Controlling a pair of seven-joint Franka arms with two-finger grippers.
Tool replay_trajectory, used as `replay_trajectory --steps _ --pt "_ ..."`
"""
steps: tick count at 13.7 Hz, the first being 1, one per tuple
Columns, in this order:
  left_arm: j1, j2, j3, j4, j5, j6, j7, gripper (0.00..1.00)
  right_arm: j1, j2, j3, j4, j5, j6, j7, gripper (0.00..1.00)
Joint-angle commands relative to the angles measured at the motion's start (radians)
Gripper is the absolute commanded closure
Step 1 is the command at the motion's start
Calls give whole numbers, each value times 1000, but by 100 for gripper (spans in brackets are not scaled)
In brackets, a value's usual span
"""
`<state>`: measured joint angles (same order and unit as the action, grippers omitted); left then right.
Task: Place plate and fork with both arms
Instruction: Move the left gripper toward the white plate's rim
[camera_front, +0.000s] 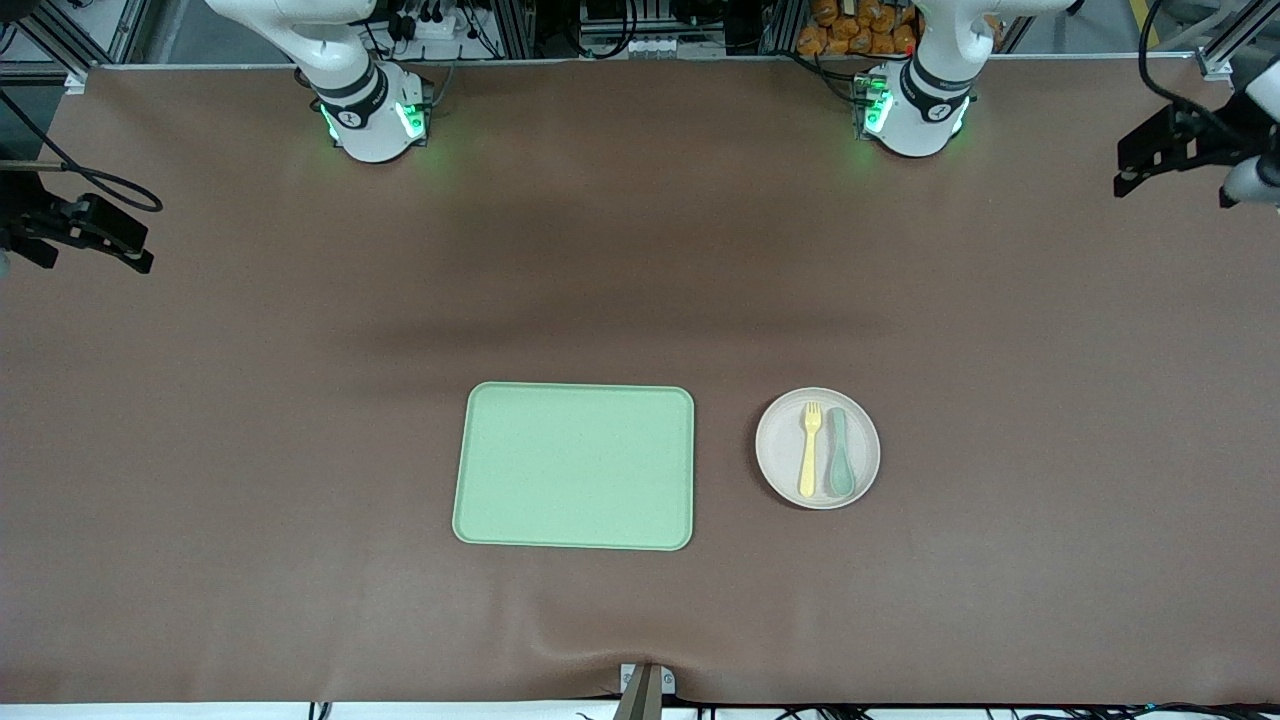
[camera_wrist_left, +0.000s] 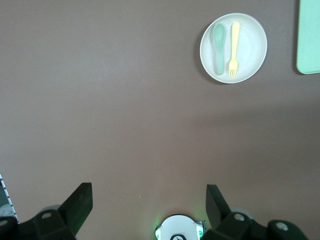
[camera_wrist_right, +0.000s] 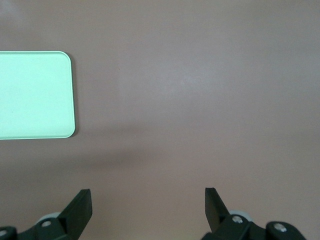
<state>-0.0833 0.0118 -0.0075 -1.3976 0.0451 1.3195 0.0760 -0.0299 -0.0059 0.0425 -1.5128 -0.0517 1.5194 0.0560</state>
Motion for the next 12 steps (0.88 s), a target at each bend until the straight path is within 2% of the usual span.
replay_trajectory --steps 1,2,4,9,12 --pt "7 104 -6 20 41 4 -7 0 2 7 -1 19 7 -12 -7 0" --pt "7 138 -3 20 44 27 -9 0 2 7 -1 19 7 -12 -7 0" --pt "5 142 -6 12 48 76 -5 0 2 7 -1 19 7 -12 -7 0" --pt "30 223 -6 9 24 96 -12 0 2 7 -1 19 7 -12 -5 0" --pt "28 324 -6 6 -80 159 -13 0 2 7 -1 19 7 -11 -5 0"
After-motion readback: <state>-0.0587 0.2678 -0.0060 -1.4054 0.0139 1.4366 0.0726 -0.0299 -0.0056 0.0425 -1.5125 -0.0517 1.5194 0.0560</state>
